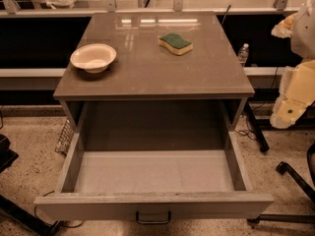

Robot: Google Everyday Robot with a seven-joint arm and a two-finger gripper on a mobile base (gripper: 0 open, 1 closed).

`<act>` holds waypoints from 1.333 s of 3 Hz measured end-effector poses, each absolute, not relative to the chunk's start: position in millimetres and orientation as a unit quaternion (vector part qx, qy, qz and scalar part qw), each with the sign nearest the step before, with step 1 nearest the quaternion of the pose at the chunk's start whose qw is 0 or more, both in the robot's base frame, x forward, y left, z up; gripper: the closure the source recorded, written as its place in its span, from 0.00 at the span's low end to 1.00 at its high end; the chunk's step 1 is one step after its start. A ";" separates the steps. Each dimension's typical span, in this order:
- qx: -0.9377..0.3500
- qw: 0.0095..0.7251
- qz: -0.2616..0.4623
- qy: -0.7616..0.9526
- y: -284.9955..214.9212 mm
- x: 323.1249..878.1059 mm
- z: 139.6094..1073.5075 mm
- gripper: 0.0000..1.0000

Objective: Close top drawer

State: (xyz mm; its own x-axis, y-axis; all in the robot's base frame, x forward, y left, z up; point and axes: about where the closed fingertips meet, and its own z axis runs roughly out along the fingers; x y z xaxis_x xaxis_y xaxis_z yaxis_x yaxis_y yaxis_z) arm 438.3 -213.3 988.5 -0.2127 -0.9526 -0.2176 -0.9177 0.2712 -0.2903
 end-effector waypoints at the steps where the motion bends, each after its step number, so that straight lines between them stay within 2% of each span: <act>1: -0.602 0.178 -0.049 0.777 -213.2 438.3 988.6 0.00; 2: -0.592 0.199 -0.034 0.780 -214.8 436.9 973.5 0.00; 3: -0.569 0.234 0.005 0.789 -223.0 424.1 932.0 0.15; 4: -0.516 0.277 0.058 0.809 -240.5 397.7 867.7 0.38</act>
Offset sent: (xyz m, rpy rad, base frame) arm -0.0033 -0.0069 -0.0516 0.1666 -0.0322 -0.0340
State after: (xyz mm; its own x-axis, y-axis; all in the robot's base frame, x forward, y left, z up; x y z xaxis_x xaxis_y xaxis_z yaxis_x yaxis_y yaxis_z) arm 397.7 -240.5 867.7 -0.3143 -0.8017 -0.5084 -0.8660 0.4616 -0.1926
